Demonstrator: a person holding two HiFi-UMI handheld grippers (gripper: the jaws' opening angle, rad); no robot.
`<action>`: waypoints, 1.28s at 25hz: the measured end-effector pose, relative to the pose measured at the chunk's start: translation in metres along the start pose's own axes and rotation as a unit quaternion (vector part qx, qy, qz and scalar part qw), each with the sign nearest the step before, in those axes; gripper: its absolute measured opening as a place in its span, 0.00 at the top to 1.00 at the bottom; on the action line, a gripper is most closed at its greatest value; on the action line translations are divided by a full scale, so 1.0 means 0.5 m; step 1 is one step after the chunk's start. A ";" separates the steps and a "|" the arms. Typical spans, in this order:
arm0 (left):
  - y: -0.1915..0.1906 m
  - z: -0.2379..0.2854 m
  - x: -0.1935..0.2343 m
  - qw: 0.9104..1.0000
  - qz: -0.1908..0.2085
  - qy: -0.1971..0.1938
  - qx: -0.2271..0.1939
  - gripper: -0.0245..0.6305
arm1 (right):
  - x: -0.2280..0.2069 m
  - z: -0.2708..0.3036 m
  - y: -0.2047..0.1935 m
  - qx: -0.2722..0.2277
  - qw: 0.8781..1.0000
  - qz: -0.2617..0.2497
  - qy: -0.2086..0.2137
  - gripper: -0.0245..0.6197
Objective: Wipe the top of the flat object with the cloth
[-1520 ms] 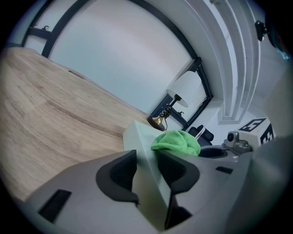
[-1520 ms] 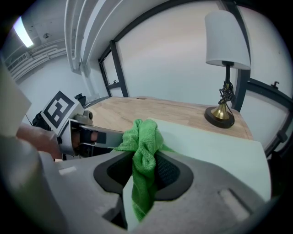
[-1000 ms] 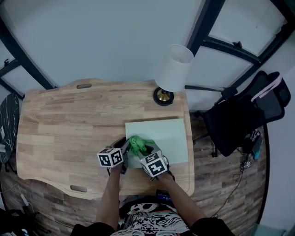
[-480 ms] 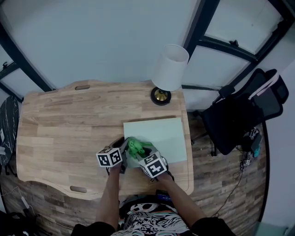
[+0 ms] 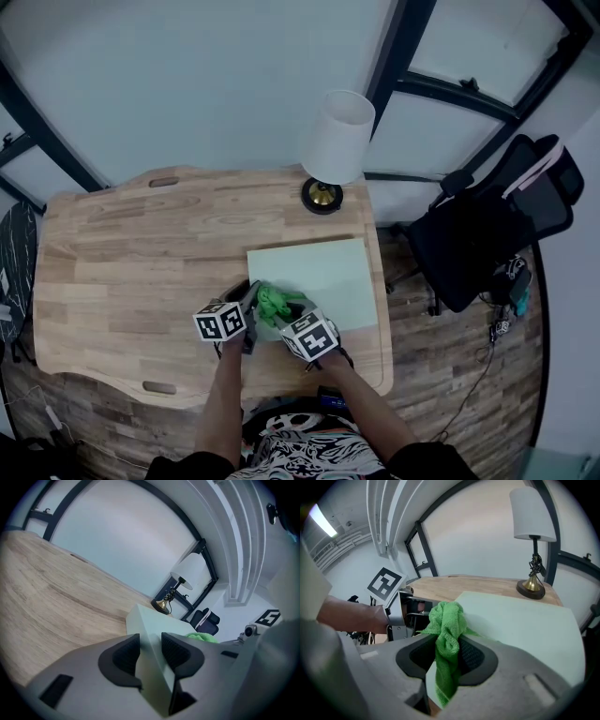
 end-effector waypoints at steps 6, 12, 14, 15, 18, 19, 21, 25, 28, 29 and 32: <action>0.000 -0.002 0.001 1.000 -0.003 0.000 -0.001 0.74 | 0.004 -0.002 0.000 0.003 1.000 0.013 0.014 0.77; -0.001 -0.002 0.002 1.000 -0.008 -0.001 -0.002 0.74 | 0.012 -0.002 -0.002 0.007 0.999 0.022 0.039 0.77; -0.001 -0.002 0.003 1.000 -0.008 -0.001 -0.002 0.74 | 0.017 -0.002 -0.001 0.009 0.998 0.026 0.054 0.77; -0.001 -0.001 0.003 1.000 -0.008 -0.001 -0.002 0.74 | 0.019 -0.002 -0.002 0.010 0.998 0.028 0.060 0.77; -0.002 0.000 0.002 1.000 -0.009 -0.002 -0.003 0.74 | 0.022 -0.002 -0.004 0.013 0.997 0.029 0.064 0.77; -0.002 0.000 0.002 1.000 -0.009 -0.002 -0.003 0.74 | 0.022 -0.002 -0.004 0.013 0.997 0.029 0.064 0.77; -0.002 0.000 0.001 1.000 -0.009 -0.002 -0.003 0.74 | 0.021 -0.003 -0.003 0.012 0.998 0.029 0.062 0.77; -0.002 -0.002 0.003 1.000 -0.008 -0.001 -0.003 0.74 | 0.025 -0.003 -0.004 0.011 0.997 0.031 0.064 0.77; -0.002 -0.003 0.003 1.000 -0.009 -0.002 -0.003 0.74 | 0.027 -0.003 -0.004 0.012 0.997 0.037 0.071 0.77; -0.001 -0.003 0.003 1.000 -0.010 -0.003 -0.003 0.74 | 0.028 -0.004 -0.004 0.012 0.997 0.036 0.070 0.77; -0.002 -0.003 0.001 1.000 -0.010 -0.003 -0.004 0.74 | 0.030 -0.006 -0.005 0.011 0.998 0.030 0.062 0.77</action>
Point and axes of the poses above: the fingertips, and each gripper's own axes: z forward along the fingers, x to its left, y out of its top, the point moved 8 cm from there along -z, backward along the fingers, and after that the axes turned 15 degrees about -z, right-handed, at the moved point
